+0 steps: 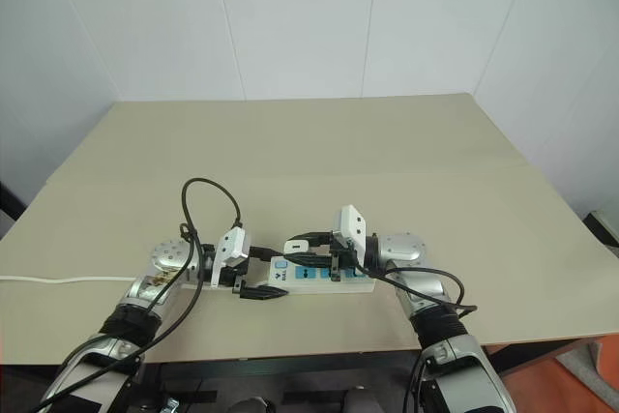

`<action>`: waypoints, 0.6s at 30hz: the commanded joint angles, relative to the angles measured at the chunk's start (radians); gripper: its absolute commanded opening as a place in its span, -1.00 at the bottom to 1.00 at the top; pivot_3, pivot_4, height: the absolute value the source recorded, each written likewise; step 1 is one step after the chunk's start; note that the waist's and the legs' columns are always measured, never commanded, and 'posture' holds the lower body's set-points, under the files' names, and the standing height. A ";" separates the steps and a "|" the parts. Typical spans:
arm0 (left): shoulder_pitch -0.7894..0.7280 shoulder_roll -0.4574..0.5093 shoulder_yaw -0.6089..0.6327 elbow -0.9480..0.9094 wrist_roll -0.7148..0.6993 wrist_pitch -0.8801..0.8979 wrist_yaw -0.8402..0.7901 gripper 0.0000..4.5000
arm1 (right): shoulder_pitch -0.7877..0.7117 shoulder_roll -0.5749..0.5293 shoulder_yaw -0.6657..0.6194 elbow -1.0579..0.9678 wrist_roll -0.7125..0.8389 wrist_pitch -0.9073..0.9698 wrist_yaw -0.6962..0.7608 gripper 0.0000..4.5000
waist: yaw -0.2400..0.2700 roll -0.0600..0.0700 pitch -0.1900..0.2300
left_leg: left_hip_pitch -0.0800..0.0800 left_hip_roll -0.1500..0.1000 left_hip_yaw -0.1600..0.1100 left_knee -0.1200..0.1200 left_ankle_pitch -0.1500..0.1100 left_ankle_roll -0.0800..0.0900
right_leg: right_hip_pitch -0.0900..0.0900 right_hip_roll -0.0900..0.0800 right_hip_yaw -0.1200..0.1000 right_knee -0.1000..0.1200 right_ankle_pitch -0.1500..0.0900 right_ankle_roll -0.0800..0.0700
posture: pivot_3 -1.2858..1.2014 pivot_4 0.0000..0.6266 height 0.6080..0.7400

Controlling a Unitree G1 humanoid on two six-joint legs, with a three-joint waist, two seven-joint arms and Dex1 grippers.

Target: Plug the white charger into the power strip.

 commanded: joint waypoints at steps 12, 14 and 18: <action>0.020 0.042 -0.005 -0.010 0.008 0.000 -0.018 0.46 | 0.016 -0.084 -0.032 0.160 -0.040 -0.041 0.031 -0.49 | 0.002 -0.002 -0.001 | 0.000 0.000 0.000 0.000 0.000 0.000 | 0.001 0.000 0.000 -0.001 0.000 0.000 | 0.03 -0.52 1.00; 0.020 0.045 -0.004 -0.012 0.008 0.000 -0.017 0.46 | 0.007 -0.091 -0.034 0.181 -0.043 -0.036 0.036 -0.49 | 0.002 -0.002 -0.002 | 0.000 0.000 0.000 0.000 0.000 0.000 | 0.001 0.000 0.000 -0.001 0.000 0.000 | 0.03 -0.52 1.00; 0.025 0.052 0.000 -0.025 0.005 0.005 -0.016 0.46 | -0.010 -0.100 -0.035 0.231 -0.050 -0.044 0.040 -0.49 | 0.003 -0.003 -0.002 | 0.001 0.000 0.000 0.000 0.000 0.000 | 0.001 0.000 0.000 -0.001 0.000 0.000 | 0.03 -0.52 1.00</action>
